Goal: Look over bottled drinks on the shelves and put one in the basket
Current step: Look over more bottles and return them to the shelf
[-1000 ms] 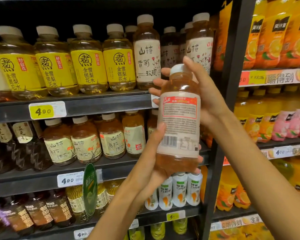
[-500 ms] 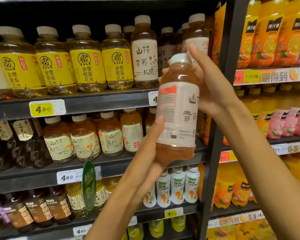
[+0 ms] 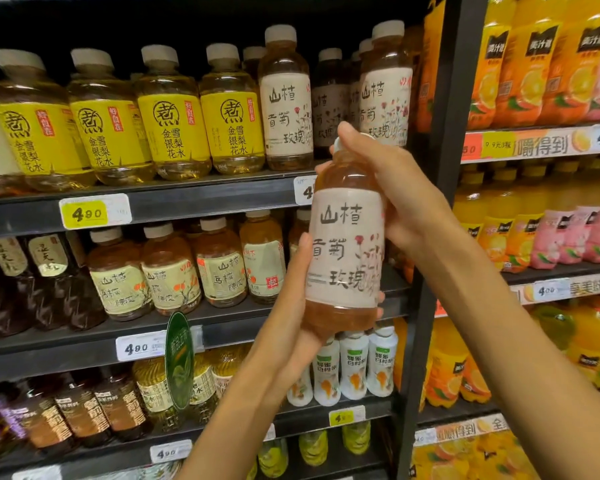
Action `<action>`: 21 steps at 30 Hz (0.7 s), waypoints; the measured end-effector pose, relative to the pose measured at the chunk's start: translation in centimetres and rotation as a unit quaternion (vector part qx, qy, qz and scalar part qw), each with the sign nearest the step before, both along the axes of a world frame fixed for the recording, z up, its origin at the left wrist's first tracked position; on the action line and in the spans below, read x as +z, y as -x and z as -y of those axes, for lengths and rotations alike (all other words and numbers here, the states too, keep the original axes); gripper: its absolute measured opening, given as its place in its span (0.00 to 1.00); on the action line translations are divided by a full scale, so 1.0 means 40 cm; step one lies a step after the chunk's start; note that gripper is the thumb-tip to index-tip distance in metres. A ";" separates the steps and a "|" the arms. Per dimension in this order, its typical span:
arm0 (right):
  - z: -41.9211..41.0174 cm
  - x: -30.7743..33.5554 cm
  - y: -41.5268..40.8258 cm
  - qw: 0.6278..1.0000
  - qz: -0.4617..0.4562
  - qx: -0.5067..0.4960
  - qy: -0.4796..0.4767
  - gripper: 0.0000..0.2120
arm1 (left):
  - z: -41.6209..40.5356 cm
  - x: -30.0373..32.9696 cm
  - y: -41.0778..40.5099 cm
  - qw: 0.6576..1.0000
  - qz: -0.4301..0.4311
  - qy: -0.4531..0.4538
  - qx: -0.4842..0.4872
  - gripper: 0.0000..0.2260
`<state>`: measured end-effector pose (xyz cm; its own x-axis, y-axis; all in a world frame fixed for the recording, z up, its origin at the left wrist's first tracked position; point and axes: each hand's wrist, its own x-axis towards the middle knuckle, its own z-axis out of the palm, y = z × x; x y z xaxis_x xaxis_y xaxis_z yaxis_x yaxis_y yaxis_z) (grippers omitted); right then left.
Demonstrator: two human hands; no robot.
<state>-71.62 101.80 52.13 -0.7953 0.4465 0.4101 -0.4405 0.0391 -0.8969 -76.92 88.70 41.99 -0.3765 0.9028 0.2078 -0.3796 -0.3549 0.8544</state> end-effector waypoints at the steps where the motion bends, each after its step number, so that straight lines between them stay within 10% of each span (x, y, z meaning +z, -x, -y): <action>1: -0.002 -0.001 -0.001 1.000 0.016 -0.007 -0.009 0.10 | -0.001 -0.004 -0.003 1.000 0.017 -0.005 0.005 0.31; 10: 0.002 -0.022 0.004 0.968 0.029 0.162 0.192 0.15 | 0.010 -0.008 -0.018 0.981 0.160 0.005 -0.112 0.33; 21: 0.000 -0.046 -0.001 1.000 -0.004 -0.007 -0.004 0.10 | 0.012 -0.029 -0.022 0.994 -0.073 0.034 0.070 0.35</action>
